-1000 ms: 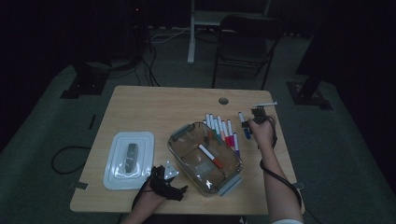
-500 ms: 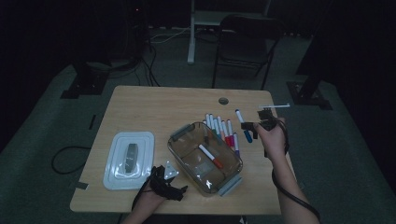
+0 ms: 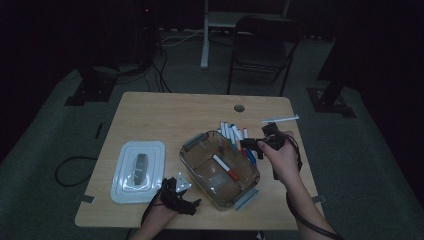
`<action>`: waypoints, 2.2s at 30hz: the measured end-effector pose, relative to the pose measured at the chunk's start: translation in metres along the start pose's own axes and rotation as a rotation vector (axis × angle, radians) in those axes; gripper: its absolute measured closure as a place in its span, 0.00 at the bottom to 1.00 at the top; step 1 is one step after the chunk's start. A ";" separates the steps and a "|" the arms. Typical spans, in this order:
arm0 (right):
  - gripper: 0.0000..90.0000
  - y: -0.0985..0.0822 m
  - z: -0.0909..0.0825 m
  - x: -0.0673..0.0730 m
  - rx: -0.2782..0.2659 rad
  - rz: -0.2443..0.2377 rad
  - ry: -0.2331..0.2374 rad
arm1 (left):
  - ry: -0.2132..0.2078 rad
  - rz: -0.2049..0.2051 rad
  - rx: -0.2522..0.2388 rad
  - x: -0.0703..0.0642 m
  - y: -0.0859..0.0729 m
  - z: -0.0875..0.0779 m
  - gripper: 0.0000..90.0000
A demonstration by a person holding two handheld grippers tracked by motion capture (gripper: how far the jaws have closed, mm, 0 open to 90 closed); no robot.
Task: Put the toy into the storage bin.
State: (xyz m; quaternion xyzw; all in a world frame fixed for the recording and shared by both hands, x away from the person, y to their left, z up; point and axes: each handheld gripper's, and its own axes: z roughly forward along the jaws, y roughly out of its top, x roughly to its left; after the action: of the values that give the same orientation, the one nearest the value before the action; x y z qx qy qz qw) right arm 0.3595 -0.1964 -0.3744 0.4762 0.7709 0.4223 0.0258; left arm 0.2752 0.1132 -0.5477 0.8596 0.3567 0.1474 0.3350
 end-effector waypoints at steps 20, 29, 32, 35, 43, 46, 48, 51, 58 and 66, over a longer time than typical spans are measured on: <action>0.85 -0.014 0.082 0.067 0.237 -0.098 0.141 | 0.001 0.001 0.000 0.000 0.000 0.000 0.00; 0.85 -0.016 0.117 0.072 0.329 -0.102 0.134 | -0.001 -0.001 0.001 0.000 0.000 0.000 0.00; 0.85 -0.018 0.129 0.074 0.384 -0.115 0.121 | -0.001 -0.001 0.001 0.000 0.000 0.000 0.00; 0.85 -0.021 0.135 0.075 0.410 -0.121 0.110 | -0.002 -0.001 0.002 0.000 0.000 0.000 0.01; 0.85 -0.030 0.153 0.075 0.520 -0.130 0.102 | 0.000 -0.001 -0.001 0.000 0.000 0.000 0.00; 0.85 -0.034 0.158 0.074 0.557 -0.135 0.091 | 0.000 0.000 -0.001 0.000 0.000 0.000 0.00; 0.85 -0.036 0.159 0.072 0.561 -0.133 0.094 | 0.001 0.002 0.000 0.000 0.000 0.000 0.00; 0.85 -0.036 0.158 0.071 0.571 -0.132 0.096 | 0.001 0.002 0.000 0.000 0.000 0.000 0.00; 0.81 -0.031 0.143 0.067 0.488 -0.138 0.096 | 0.000 -0.001 -0.002 0.000 0.000 0.000 0.00; 0.78 -0.013 0.091 0.060 0.307 -0.144 0.114 | -0.001 0.000 0.001 0.000 0.000 0.000 0.00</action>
State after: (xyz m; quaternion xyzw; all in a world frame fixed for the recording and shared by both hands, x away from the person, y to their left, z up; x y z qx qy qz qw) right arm 0.3580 -0.0965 -0.4203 0.3931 0.8587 0.3232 -0.0609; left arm 0.2752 0.1132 -0.5476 0.8598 0.3565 0.1469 0.3347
